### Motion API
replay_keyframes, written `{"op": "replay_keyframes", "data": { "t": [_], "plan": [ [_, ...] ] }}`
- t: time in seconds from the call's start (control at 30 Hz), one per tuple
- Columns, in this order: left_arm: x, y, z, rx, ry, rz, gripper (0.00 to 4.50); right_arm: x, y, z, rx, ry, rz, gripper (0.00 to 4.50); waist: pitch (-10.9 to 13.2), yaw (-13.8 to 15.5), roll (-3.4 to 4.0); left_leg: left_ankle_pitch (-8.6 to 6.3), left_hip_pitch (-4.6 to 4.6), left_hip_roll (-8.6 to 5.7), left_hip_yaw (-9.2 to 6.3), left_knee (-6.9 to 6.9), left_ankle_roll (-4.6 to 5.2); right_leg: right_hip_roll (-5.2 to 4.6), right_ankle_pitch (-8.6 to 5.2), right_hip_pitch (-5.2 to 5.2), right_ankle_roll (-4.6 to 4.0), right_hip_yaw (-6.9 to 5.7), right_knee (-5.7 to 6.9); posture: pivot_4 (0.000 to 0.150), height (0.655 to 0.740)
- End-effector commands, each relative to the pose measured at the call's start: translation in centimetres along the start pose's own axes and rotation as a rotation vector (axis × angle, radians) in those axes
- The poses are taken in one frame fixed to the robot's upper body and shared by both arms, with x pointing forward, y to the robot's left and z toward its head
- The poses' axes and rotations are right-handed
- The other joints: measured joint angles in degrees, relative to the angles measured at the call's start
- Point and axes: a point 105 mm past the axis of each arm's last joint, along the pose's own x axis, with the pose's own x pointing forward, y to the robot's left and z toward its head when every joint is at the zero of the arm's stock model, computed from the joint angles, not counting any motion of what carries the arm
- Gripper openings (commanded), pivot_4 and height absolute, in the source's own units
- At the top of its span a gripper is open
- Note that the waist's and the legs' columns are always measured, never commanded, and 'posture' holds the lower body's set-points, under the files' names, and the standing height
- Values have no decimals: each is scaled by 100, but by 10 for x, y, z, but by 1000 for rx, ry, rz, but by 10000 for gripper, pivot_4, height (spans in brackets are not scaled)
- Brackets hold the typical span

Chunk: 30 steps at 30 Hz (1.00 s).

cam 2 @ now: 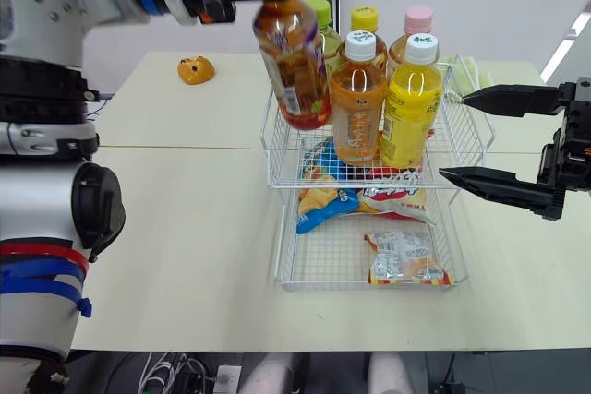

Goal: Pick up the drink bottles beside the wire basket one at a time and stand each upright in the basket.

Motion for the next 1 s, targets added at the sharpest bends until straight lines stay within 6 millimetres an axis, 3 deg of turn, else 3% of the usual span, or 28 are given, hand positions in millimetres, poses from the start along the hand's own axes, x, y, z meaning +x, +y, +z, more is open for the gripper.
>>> {"op": "replay_keyframes", "data": {
  "t": [0.03, 0.27, 0.53, 0.83, 1.0],
  "plan": [
    [2, -13, 12, 113, -11, -29, 14056, -5, -1, 10, -52, -21, -37, 45000, 0, -3, 0, 0, 0, 0, 0, 0, 0, 0, 0, 0, 0, 0, 0, 1500, 7400],
    [12, -6, -14, 142, 46, -9, 14056, -5, -4, 11, -56, -26, -49, 45000, 0, -4, 0, 0, 0, 0, 1, 0, 0, -1, 0, 0, 0, 1, -1, 1500, 7400],
    [15, -7, -19, 141, 66, -34, 14056, -9, -9, 11, -56, -25, -82, 45000, -1, -4, 2, 0, 1, 0, 1, 0, 0, -1, 0, 1, 0, 0, 0, 1500, 7400],
    [4, -7, -4, 159, 18, -55, 43191, -12, -10, 9, -51, -24, -95, 45000, -1, -5, 2, 0, 1, 0, 1, 1, 0, -1, 0, 2, 0, -1, 0, 1500, 7400],
    [-13, -14, 17, 201, -27, -55, 44310, -11, -13, 10, -56, -17, -100, 45000, -1, -11, 2, 0, 1, 0, 1, 0, 0, 0, 0, 2, 0, -1, 1, 1500, 7400]
  ]
}}
